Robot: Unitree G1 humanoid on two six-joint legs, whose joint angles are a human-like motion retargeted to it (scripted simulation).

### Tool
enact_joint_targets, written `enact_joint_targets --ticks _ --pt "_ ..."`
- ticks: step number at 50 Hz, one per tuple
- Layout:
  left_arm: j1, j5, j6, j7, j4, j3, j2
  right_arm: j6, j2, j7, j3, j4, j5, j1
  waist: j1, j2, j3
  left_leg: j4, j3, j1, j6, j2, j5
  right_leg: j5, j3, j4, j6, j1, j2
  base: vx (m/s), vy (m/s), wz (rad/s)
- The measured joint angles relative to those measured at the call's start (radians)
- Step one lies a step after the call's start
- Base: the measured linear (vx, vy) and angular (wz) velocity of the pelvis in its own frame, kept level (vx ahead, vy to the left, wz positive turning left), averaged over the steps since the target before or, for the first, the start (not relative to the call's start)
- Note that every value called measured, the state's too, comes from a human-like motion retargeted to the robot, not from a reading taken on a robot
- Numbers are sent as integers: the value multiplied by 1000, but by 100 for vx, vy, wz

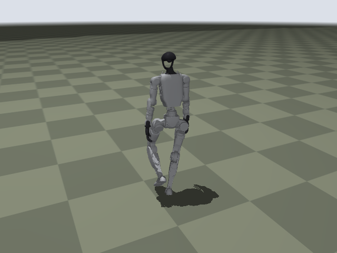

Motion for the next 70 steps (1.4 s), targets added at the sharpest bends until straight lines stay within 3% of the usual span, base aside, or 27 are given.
enact_joint_targets --ticks 4,6,10,13,15,17,18,20,21,22,25,28,30,33,40,42,43,47,50,54,58,60,62,65,67,68,70 --pt "59 -18 1 -39 45 15 -29 -5 19 40 50 -78 -27 -32 35 9 -30 -532 109 -79 -32 -117 91 5 43 -69 57 78 -43 66 75 -29" --pt "85 5 8 -56 49 25 -45 -5 20 80 62 -123 -58 -55 49 22 -33 -845 76 -77 -157 -163 121 -16 56 -70 82 123 -47 76 36 -41" --pt "139 12 -4 -69 51 63 -82 33 13 159 89 -184 -132 -140 109 93 -25 -1193 39 -123 -426 -105 93 -15 107 -75 128 248 -11 95 27 -104" --pt "169 -12 -1 -98 95 100 -93 43 18 185 164 -218 -218 -184 125 111 -50 -1212 99 -202 -490 -40 99 83 133 -70 178 313 -19 119 36 -97" --pt "172 -8 13 -125 150 78 -72 39 18 204 226 -244 -268 -179 137 95 -74 -1152 99 -236 -452 -18 133 214 101 -52 221 341 -44 131 37 -62" --pt "171 46 31 -155 177 18 -56 -2 4 210 254 -261 -308 -139 158 39 -93 -1034 90 -242 -238 -70 80 411 126 31 300 316 -96 148 46 -19" --pt "173 83 32 -174 175 -11 -51 -36 -5 203 258 -264 -330 -107 172 4 -98 -951 107 -248 -148 -111 -24 469 131 140 341 280 -135 128 38 4" --pt "147 126 14 -217 150 -52 -37 -63 -20 156 288 -247 -345 -72 158 -36 -61 -789 58 -252 -93 -174 -161 489 65 476 413 187 -232 113 34 44" --pt "131 120 11 -216 127 -63 -36 -29 -21 130 294 -221 -345 -64 127 -4 -56 -770 35 -217 -72 -159 -197 489 67 530 399 157 -201 127 43 97" --pt "111 106 11 -208 103 -74 -35 11 -21 105 292 -194 -343 -58 96 29 -46 -750 2 -186 -56 -150 -229 456 61 597 376 116 -173 116 42 126" --pt "3 5 20 -123 20 -108 -36 127 -20 12 217 -116 -290 -46 29 94 10 -722 -84 -121 -34 -157 -287 131 -13 940 294 -145 -188 74 23 100" --pt "-93 -84 16 -33 -117 -135 -18 57 -27 -7 120 -54 -179 -8 19 49 24 -860 -59 -46 -3 -233 -246 -153 -20 1148 235 -501 -252 67 0 43" --pt "-139 -125 -12 8 -216 -171 0 54 -37 -5 62 -31 -120 33 -83 52 23 -941 -139 25 0 -283 -227 -283 -80 1110 224 -648 -308 51 5 173" --pt "-164 -172 -54 61 -376 -188 36 64 -53 -23 8 10 -66 76 -155 44 33 -1031 -163 114 0 -308 -192 -354 -158 901 100 -777 -350 90 -20 100" --pt "-151 -192 -65 80 -599 -221 51 114 -106 40 -79 116 -60 163 -260 10 58 -1041 -190 354 0 -337 -101 112 20 330 94 -633 -250 95 -32 67" --pt "-136 -156 -74 56 -603 -214 42 115 -108 41 -89 144 -56 191 -210 -16 39 -1009 -131 397 0 -339 -58 159 -169 310 11 -535 -291 110 -37 -25" --pt "-126 -126 -81 43 -600 -216 39 114 -105 39 -102 162 -51 203 -203 -33 47 -968 -143 416 0 -348 -20 223 -18 305 39 -532 -270 91 -38 9" --pt "-91 -70 -73 84 -490 -235 30 135 -98 56 -92 213 -37 193 -106 -52 75 -708 -38 403 0 -303 197 236 -9 276 27 -392 -281 82 -12 -25" --pt "-47 -19 -53 96 -340 -192 -1 135 -83 68 -56 186 -79 174 -91 -42 55 -493 25 358 0 -289 271 251 -24 200 87 -287 -300 73 36 12" --pt "-26 15 -11 0 -112 -116 -24 133 -82 37 -7 92 -129 102 -53 -34 46 -187 -69 164 0 -290 54 247 -33 102 74 -183 -244 56 -21 -41" --pt "17 44 39 -133 38 -79 -12 123 -67 9 25 1 -125 17 -6 1 40 -229 73 101 0 -64 -90 229 -55 35 65 -84 -163 76 -23 -67" --pt "45 74 49 -166 82 -53 -14 109 -57 22 42 -54 -126 -18 17 28 32 -404 147 87 0 -83 17 237 -56 2 99 -39 -151 56 62 -40" --pt "84 92 50 -151 101 -33 -35 93 -56 51 64 -108 -133 -48 -5 50 12 -735 144 90 -35 -214 252 245 -36 21 157 -42 -177 43 67 6" --pt "140 88 37 -129 111 -7 -43 77 -42 86 115 -176 -149 -104 10 148 16 -1127 1 142 -320 -191 592 189 -10 108 159 -8 -55 60 10 -88" --pt "164 87 23 -149 111 -4 -48 73 -34 92 143 -219 -167 -129 0 202 23 -1250 -21 164 -433 -141 697 155 -2 175 174 25 5 86 15 -57" --pt "172 93 18 -167 110 -3 -50 69 -29 92 157 -240 -177 -134 -10 212 23 -1272 11 170 -436 -122 720 153 -4 208 185 39 15 88 18 -18" --pt "170 107 18 -201 107 -8 -49 56 -21 91 176 -275 -193 -133 -31 224 17 -1262 175 181 -267 -103 730 154 -41 280 210 67 12 78 17 26"
